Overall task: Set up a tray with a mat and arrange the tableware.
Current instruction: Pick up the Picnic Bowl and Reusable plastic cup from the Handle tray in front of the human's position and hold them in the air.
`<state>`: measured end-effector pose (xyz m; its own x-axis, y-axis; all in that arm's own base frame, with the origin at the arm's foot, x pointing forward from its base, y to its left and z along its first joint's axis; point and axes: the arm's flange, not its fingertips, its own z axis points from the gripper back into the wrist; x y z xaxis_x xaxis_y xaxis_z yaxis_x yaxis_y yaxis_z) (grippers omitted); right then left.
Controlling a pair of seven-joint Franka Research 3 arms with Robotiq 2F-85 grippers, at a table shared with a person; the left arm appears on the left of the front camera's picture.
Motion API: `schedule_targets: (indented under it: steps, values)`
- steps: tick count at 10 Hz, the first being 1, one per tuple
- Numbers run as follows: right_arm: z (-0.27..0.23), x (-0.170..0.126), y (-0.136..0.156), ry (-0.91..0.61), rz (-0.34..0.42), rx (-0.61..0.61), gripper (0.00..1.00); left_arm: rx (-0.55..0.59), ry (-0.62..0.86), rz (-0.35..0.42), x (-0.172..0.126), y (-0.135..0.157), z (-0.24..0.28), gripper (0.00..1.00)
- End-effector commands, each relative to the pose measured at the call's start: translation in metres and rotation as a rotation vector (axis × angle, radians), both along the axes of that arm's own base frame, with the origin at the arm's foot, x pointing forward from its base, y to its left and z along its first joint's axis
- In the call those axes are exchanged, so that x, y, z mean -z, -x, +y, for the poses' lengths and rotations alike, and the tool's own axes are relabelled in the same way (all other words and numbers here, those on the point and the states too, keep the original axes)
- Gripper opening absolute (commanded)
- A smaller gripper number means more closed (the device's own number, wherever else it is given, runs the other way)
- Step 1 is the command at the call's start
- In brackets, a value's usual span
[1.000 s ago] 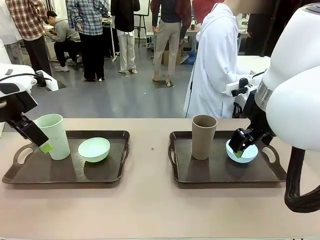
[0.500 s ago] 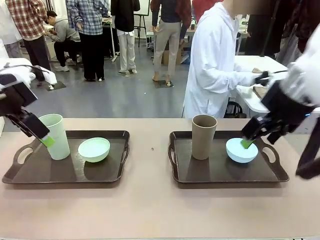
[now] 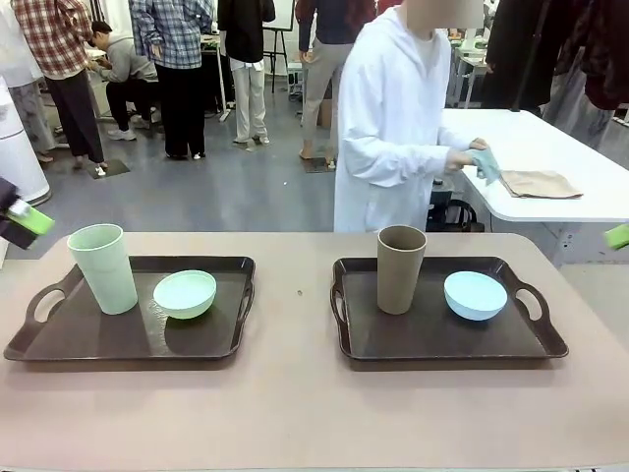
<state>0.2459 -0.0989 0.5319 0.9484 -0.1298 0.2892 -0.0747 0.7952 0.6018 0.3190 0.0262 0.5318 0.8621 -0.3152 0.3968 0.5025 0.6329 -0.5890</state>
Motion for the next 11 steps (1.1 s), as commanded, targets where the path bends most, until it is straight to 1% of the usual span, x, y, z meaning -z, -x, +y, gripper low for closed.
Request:
schedule_targets:
  steps: [1,2,3,4,5,7,8,9,11]
  values:
    - [-0.034,0.009,0.003,-0.127,-0.008,0.028,1.0,-0.027,0.158,0.079,0.009,-0.012,0.045,1.0]
    - [-0.051,0.014,0.006,-0.17,-0.002,0.044,1.0,-0.059,0.222,0.109,0.015,-0.015,0.068,1.0]
    - [-0.063,0.019,0.006,-0.195,0.01,0.035,1.0,-0.097,0.301,0.123,0.029,-0.015,0.088,1.0]
    - [-0.064,0.022,0.005,-0.212,0.013,0.025,1.0,-0.134,0.342,0.133,0.035,-0.014,0.101,1.0]
    - [-0.064,0.022,0.005,-0.234,0.005,0.009,1.0,-0.149,0.36,0.139,0.043,-0.007,0.106,1.0]
    - [-0.073,0.021,0.01,-0.286,-0.028,-0.021,1.0,-0.173,0.381,0.152,0.053,-0.004,0.119,1.0]
    - [-0.08,0.021,0.015,-0.3,-0.032,-0.027,1.0,-0.184,0.39,0.159,0.056,-0.005,0.126,1.0]
    - [-0.086,0.021,0.021,-0.307,-0.032,-0.031,1.0,-0.192,0.393,0.16,0.061,0.002,0.128,1.0]
    - [-0.093,0.023,0.026,-0.315,-0.03,-0.035,1.0,-0.189,0.353,0.166,0.063,0.005,0.128,1.0]
